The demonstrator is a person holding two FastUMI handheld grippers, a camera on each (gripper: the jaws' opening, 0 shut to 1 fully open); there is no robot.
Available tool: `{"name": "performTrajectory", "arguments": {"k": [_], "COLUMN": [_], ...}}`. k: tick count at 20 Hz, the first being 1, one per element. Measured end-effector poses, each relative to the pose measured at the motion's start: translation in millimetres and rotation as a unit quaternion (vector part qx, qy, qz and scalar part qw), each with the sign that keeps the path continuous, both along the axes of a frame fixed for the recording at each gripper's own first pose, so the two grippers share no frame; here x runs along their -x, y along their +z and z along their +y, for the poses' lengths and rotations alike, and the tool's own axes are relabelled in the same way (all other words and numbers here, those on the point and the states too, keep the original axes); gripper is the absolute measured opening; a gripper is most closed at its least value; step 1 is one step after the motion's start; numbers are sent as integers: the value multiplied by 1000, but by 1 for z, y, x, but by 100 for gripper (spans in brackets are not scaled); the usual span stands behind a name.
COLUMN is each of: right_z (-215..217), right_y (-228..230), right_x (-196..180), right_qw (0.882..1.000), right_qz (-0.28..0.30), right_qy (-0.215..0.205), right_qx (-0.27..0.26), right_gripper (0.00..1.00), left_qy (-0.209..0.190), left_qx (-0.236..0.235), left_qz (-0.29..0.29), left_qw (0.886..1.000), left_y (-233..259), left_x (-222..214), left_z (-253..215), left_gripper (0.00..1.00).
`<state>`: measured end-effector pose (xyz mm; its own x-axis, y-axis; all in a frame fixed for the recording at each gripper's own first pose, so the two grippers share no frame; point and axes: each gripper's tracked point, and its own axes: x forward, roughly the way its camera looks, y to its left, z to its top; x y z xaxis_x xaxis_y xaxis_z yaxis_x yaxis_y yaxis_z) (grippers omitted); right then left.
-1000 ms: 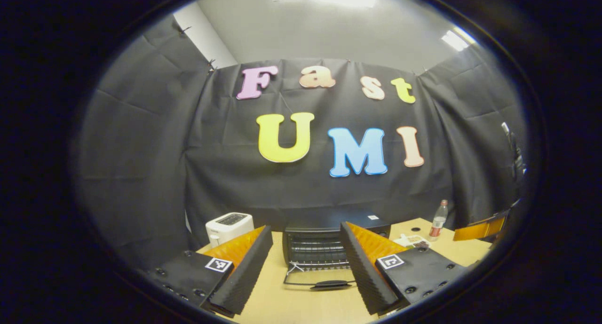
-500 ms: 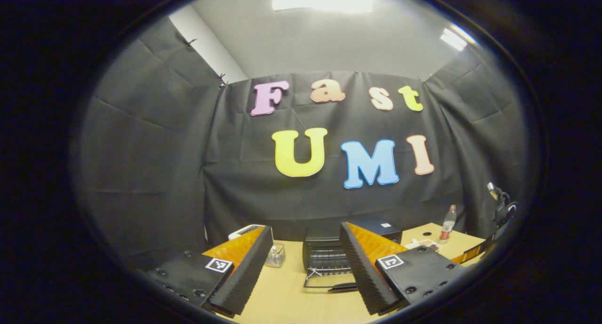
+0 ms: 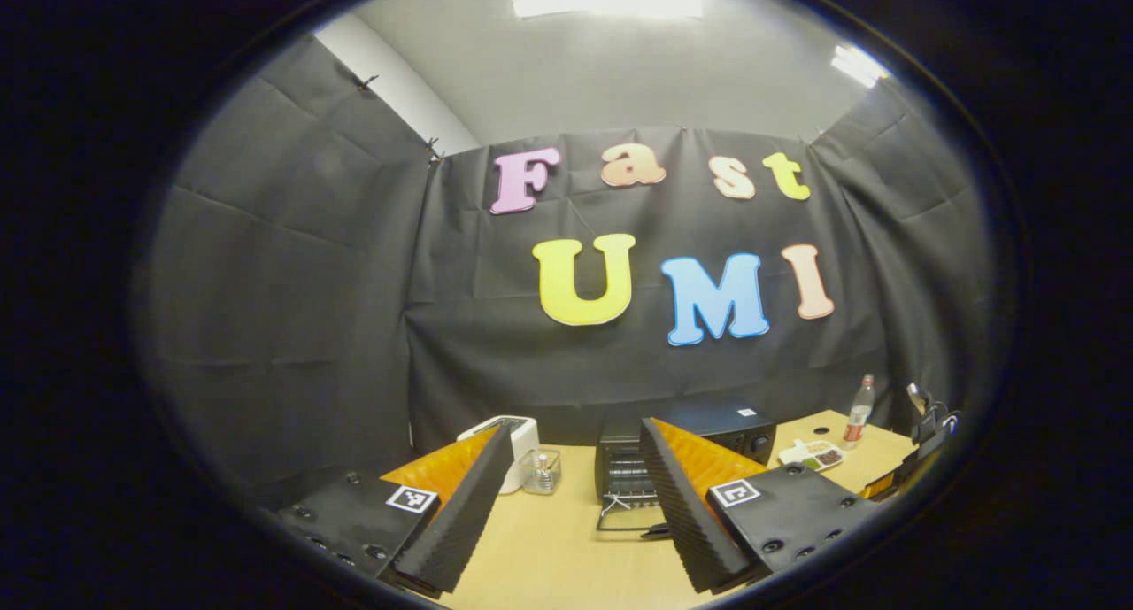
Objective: Open the electric oven with the left hand, put the food in, and close the electric oven.
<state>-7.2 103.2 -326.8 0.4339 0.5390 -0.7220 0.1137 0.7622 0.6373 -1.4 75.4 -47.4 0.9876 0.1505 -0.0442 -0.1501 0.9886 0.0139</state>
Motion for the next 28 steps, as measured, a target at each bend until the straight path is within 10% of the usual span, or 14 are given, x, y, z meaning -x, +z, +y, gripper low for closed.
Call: {"name": "performTrajectory", "arguments": {"k": [6,7,12,28], "right_z": [9,12,16,34], "right_y": [-18,-14,-3,88], "right_x": [4,0,-1,-61], "right_qw": [998,997,997,988], "right_qz": [44,51,29,-57], "right_qy": [-22,-27,-32,-88], "right_qx": [-33,-49,-64,-113], "right_gripper": [71,25,8,8], "left_qy": [8,10,11,-15], "left_qx": [4,3,4,18], "left_qz": [0,-1,-1,14], "left_qw": [1000,1000,1000,1000], "left_y": [0,2,-2,-22], "left_x": [4,4,2,-24], "left_z": [5,7,6,-7], "left_gripper": [100,100,100,100]}}
